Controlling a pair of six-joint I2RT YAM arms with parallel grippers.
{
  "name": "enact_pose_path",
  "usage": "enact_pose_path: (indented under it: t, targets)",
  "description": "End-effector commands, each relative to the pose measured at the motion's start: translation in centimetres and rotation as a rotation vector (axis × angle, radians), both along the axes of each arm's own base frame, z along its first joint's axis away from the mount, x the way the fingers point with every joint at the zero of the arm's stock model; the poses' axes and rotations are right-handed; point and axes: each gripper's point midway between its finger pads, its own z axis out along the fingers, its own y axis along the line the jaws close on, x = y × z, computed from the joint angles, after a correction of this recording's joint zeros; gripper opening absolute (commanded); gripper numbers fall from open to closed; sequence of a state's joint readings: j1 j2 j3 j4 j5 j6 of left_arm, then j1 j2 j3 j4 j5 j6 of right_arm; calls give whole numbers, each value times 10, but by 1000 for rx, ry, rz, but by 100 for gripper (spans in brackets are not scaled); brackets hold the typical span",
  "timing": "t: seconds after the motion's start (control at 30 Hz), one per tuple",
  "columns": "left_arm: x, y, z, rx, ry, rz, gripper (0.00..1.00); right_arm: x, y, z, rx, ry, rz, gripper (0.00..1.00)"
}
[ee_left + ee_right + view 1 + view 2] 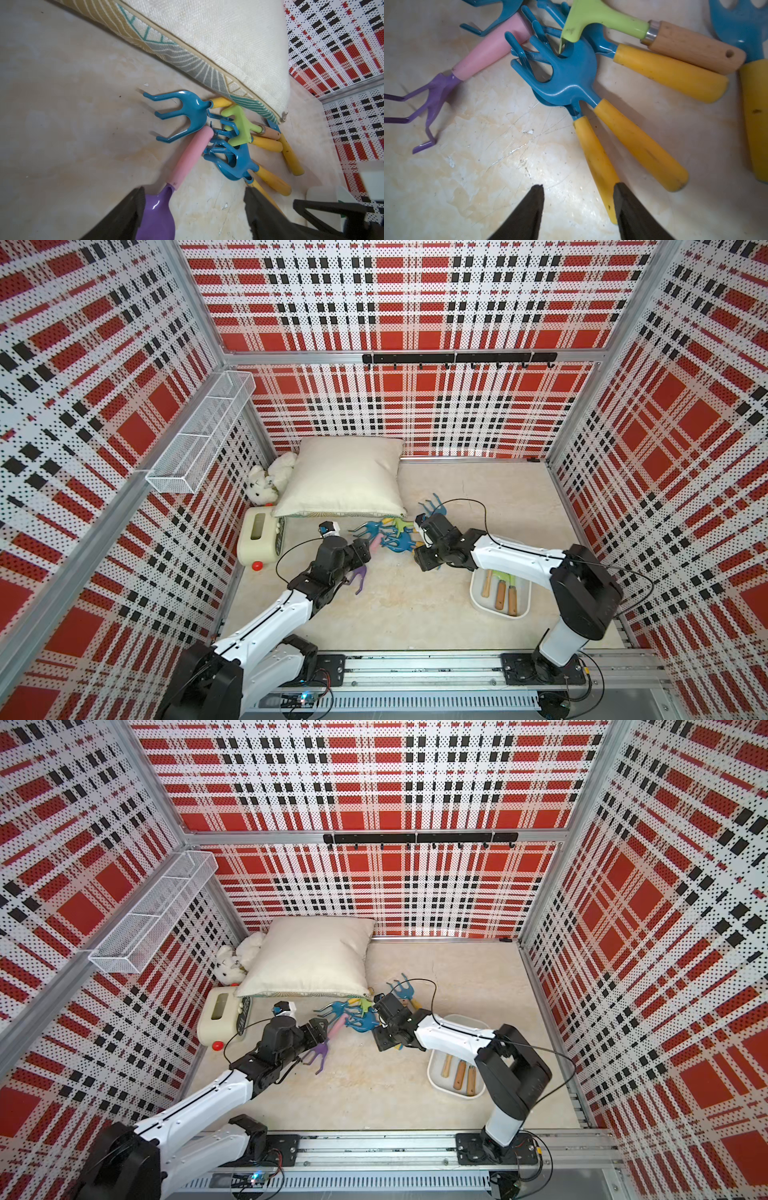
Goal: Put the rake into the storage box
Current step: Pick up the rake at the center of the board.
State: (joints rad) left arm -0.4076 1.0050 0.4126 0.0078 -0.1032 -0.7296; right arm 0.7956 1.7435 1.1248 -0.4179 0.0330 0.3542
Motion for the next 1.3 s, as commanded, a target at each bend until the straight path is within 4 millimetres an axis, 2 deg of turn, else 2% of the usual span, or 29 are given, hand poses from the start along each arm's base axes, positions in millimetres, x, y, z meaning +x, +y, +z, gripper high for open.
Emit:
enact_pose_path:
  t: [0.0,0.13,0.27,0.43,0.6,0.83,1.0,1.13,1.27]
  targets:
    - [-8,6,-6,-12,6,-12,81,9,0,-13,-101,4,23,59]
    - [-14,10,-7,-26,2,-6,81,21,1,-28,-179,12,21,59]
    - [-21,13,-9,-55,-13,6,81,21,2,-47,-231,44,31,58]
    - [-28,17,-13,-71,-14,20,81,0,7,-62,-269,63,68,53]
    - [-34,19,-14,-84,-20,25,81,-22,5,-66,-297,66,83,42]
    - [-38,20,-10,-105,-32,30,81,-56,2,-56,-259,60,92,21]
    - [-38,19,-5,-126,-48,33,81,-74,2,-45,-218,56,94,1]
    - [-37,17,-2,-141,-51,29,81,-85,12,-24,-94,65,98,0]
    - [-35,16,1,-139,-61,29,81,-88,29,1,112,82,94,0]
